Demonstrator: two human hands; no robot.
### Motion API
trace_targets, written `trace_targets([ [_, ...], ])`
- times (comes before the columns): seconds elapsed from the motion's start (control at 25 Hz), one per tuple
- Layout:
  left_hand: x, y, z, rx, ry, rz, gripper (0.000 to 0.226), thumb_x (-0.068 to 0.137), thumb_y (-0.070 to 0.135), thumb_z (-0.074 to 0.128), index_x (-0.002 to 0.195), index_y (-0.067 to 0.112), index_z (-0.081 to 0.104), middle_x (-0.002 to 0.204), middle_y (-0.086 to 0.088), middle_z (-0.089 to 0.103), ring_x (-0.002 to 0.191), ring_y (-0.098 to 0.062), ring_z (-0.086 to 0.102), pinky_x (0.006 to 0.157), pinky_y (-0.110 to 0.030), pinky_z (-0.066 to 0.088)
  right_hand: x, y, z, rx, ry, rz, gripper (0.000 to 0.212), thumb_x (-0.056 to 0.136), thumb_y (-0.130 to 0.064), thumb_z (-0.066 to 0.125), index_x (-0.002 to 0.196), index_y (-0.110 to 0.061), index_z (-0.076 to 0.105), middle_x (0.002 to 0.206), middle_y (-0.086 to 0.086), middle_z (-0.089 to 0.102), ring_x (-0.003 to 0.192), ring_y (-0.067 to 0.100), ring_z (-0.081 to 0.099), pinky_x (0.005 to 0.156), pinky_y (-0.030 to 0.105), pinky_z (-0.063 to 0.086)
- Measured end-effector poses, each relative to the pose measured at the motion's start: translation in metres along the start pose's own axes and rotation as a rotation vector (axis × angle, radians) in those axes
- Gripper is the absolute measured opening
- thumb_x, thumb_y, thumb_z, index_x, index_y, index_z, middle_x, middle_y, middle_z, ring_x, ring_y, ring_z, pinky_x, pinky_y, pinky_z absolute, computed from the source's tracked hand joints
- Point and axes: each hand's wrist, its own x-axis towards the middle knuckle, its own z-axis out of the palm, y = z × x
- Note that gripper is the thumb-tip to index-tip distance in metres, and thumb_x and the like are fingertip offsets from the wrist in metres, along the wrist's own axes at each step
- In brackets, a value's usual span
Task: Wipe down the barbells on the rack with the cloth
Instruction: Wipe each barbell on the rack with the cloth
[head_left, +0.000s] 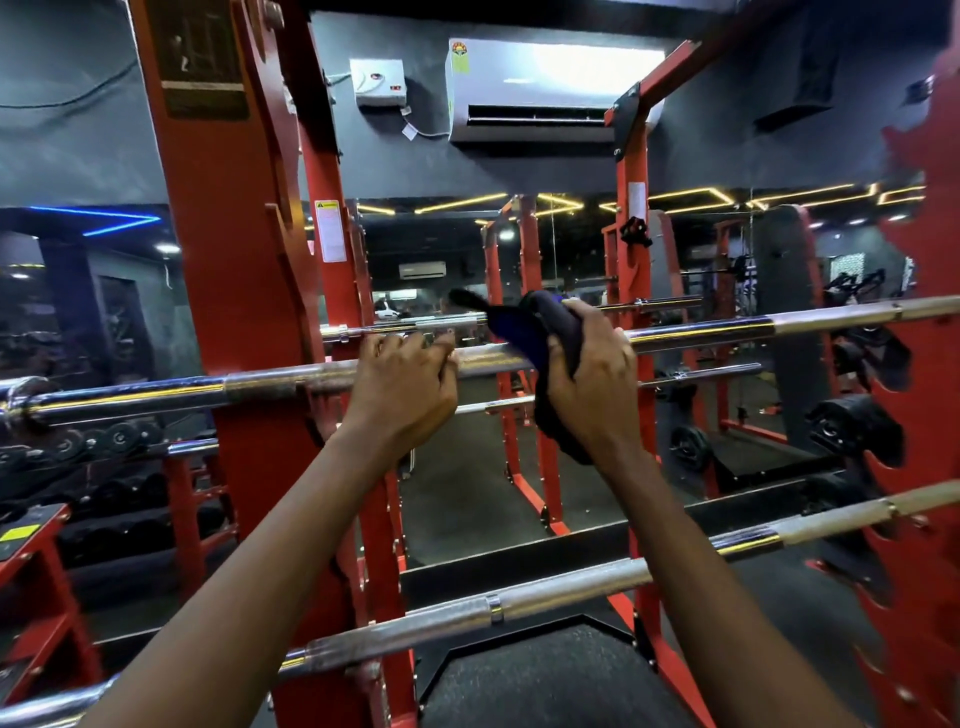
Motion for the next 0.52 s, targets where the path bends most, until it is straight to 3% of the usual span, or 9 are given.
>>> trace_targets([
  [0.08,0.006,0.0,-0.004,-0.021,-0.001,0.045,0.051,0.092,0.041,0.017,0.115,0.021,0.059,0.102,-0.009,0.07,0.097,-0.031,0.064,0.093,-0.045,0.041,0.013,0.013,-0.015,0.083,0.086,0.171,0.039,0.098,-0.012,0.061,0.135,-0.011,0.05,0.122,0.001,0.059,0.112,0.018,0.058,0.103,0.034,0.051],
  [0.16,0.005,0.0,-0.002,-0.039,0.035,0.067,0.042,0.095,0.038,0.024,0.109,0.02,0.06,0.093,-0.009,0.07,0.089,-0.03,0.065,0.082,-0.042,0.042,0.018,0.012,-0.02,0.115,0.143,0.279,0.037,0.098,-0.01,0.062,0.131,-0.007,0.046,0.121,-0.001,0.05,0.109,0.016,0.055,0.089,0.008,0.045],
  [0.2,0.004,0.0,0.0,-0.034,0.061,0.074,0.037,0.096,0.036,0.029,0.106,0.019,0.06,0.088,-0.008,0.07,0.084,-0.029,0.065,0.075,-0.039,0.039,0.018,0.005,-0.017,0.107,0.142,0.293,0.035,0.098,-0.012,0.062,0.128,-0.006,0.045,0.12,-0.001,0.047,0.107,0.016,0.053,0.085,0.008,0.043],
  [0.28,0.002,0.003,0.005,-0.039,0.113,0.066,0.028,0.096,0.032,0.038,0.097,0.017,0.062,0.078,-0.006,0.067,0.074,-0.028,0.064,0.069,-0.036,0.034,0.011,-0.004,-0.006,0.03,0.075,0.185,0.034,0.097,-0.023,0.06,0.125,-0.009,0.047,0.119,0.001,0.051,0.105,0.017,0.053,0.09,0.024,0.043],
  [0.4,-0.001,0.006,0.009,-0.047,0.15,0.015,0.028,0.096,0.031,0.042,0.091,0.014,0.065,0.08,-0.007,0.066,0.075,-0.027,0.062,0.076,-0.04,0.042,0.002,0.002,-0.003,-0.072,-0.099,-0.019,0.037,0.091,-0.026,0.056,0.125,-0.012,0.053,0.133,0.005,0.055,0.119,0.021,0.054,0.108,0.04,0.041],
  [0.52,-0.002,0.006,0.012,0.008,0.145,0.046,0.033,0.102,0.037,0.037,0.112,0.021,0.065,0.093,-0.006,0.069,0.085,-0.027,0.064,0.082,-0.042,0.04,0.02,0.03,-0.021,-0.088,0.08,0.1,0.03,0.089,-0.013,0.067,0.117,-0.006,0.063,0.134,0.011,0.052,0.121,0.018,0.052,0.11,0.038,0.044],
])
